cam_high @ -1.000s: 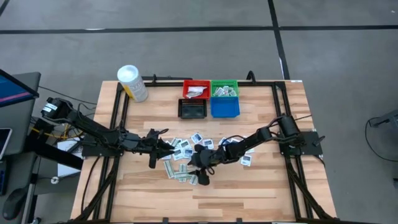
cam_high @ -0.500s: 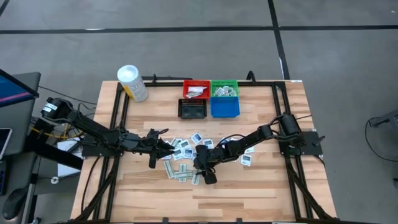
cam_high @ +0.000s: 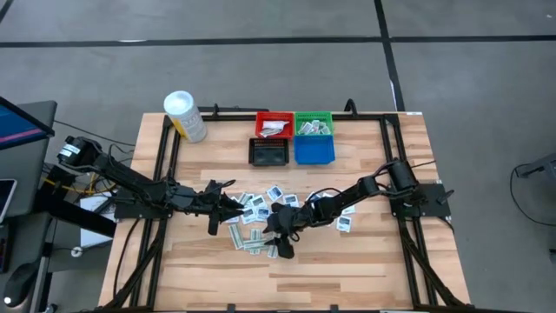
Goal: Pick & Place First Aid Supplies
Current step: Put the bandage into the red basket
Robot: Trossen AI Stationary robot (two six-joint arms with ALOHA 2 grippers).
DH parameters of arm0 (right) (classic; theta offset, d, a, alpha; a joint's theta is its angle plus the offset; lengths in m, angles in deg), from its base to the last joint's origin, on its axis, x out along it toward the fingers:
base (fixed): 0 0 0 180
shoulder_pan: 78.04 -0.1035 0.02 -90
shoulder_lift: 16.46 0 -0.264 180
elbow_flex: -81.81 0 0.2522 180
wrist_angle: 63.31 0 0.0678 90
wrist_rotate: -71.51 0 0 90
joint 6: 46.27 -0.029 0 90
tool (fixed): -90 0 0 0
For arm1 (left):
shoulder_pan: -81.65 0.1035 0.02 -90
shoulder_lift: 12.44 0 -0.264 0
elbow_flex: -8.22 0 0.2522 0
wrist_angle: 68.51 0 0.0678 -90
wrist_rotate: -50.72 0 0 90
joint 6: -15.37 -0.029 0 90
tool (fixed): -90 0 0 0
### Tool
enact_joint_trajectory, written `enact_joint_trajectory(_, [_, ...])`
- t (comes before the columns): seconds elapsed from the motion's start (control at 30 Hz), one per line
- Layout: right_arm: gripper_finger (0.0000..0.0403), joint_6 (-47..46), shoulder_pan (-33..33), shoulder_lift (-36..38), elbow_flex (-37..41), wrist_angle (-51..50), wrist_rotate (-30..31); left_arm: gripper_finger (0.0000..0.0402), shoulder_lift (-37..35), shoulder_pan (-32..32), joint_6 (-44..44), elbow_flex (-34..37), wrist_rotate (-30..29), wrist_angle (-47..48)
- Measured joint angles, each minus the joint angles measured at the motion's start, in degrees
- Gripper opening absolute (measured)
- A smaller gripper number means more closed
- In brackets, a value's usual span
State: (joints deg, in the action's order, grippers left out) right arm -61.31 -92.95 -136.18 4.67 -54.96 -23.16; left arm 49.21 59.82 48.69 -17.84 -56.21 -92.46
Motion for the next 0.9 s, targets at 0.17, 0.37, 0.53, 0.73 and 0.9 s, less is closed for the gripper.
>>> enact_joint_trajectory(0.17, [0.0195,0.40,0.00,0.00,0.00,0.24,-0.02,0.0122,0.00,0.00,0.00,0.00,0.00,0.00])
enact_joint_trajectory(0.37, [0.0198,0.54,0.00,0.00,-0.02,0.93,0.00,0.0122,0.00,0.00,0.00,-0.02,0.00,0.00])
enact_joint_trajectory(0.53, [0.0194,-0.12,0.00,0.04,-0.02,-0.31,0.00,0.0122,0.00,-0.01,0.00,-0.02,0.00,0.00])
enact_joint_trajectory(0.73, [0.0184,1.92,0.62,0.11,-0.09,-7.19,-0.09,0.0122,0.00,-0.02,0.00,-0.02,0.00,0.00])
enact_joint_trajectory(0.9, [0.0176,2.15,1.29,0.61,-0.56,-13.14,-0.13,0.0122,0.02,-0.02,0.00,-0.02,0.00,0.00])
